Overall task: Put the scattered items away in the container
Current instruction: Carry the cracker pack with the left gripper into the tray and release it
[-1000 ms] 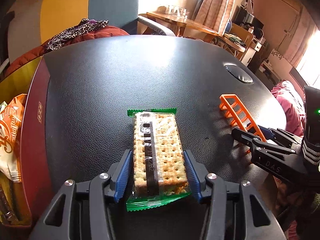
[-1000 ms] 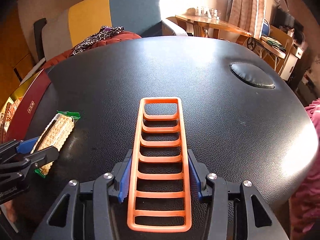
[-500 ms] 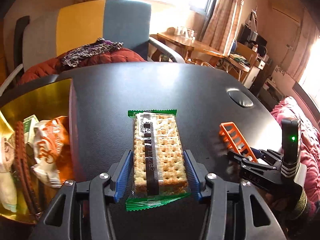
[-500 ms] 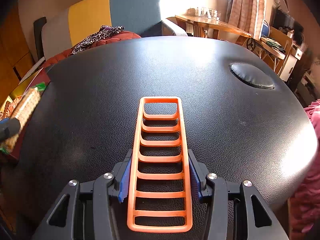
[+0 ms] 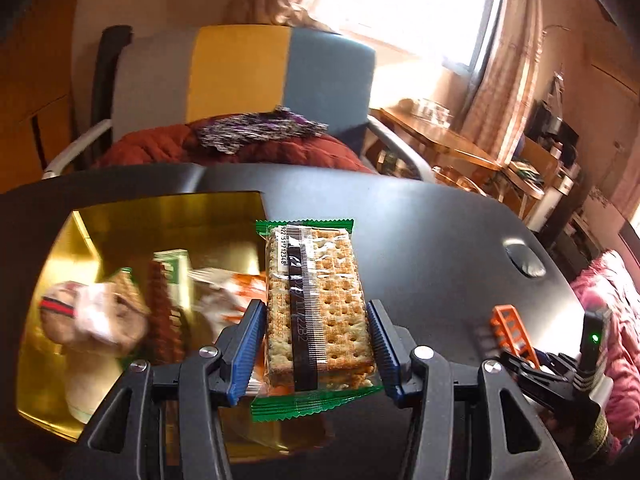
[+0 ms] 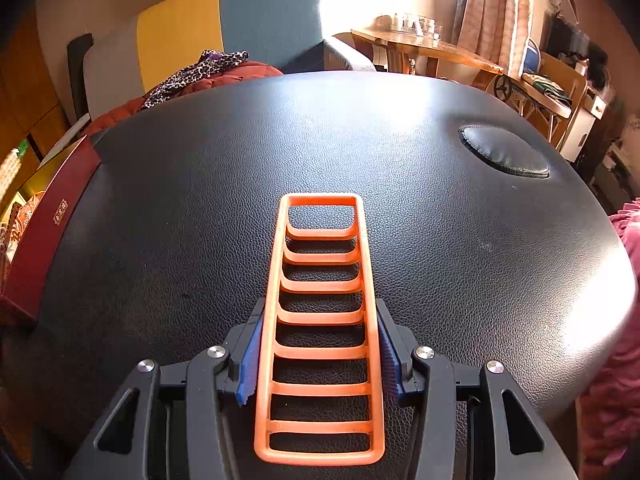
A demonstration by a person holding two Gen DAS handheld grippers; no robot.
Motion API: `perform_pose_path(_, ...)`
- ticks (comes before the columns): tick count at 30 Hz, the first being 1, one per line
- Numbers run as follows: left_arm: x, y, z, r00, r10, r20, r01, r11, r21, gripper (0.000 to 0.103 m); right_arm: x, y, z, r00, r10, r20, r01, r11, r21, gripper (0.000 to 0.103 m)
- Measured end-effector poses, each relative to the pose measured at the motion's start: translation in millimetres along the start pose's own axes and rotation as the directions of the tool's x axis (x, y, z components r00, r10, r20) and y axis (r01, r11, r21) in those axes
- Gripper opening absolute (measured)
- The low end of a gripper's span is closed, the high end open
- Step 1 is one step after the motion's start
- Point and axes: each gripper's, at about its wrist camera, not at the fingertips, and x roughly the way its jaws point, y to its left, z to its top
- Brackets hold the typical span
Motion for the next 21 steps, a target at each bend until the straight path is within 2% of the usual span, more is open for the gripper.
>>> perform_pose_path(6,20.7,58.3,6.0,0.988,0.135,-0.07,-0.14,0.988,-0.071,0.052,0.3,1.3,0.5,1.0,-0.002,-0.002,0.002,1.0,-0.001,0.049)
perform_pose_path(9,28.0,75.4,2.1,0.981,0.172,-0.093,-0.181,0.98,-0.087,0.052,0.6,1.6,1.0,1.0,-0.003,-0.004,0.003,1.0,-0.001,0.049)
perform_pose_path(14,36.7,90.3,-4.6,0.972,0.201,-0.118,-0.213,0.972,-0.099,0.052,1.5,2.5,1.4,1.0,-0.008,-0.009,0.008,1.0,-0.005,0.049)
perform_pose_path(21,27.4,98.2,-8.7,0.977,0.189,-0.102,-0.202,0.97,-0.139,0.052,2.0,3.1,2.5,1.0,-0.014,-0.019,0.013,1.0,-0.009,0.049)
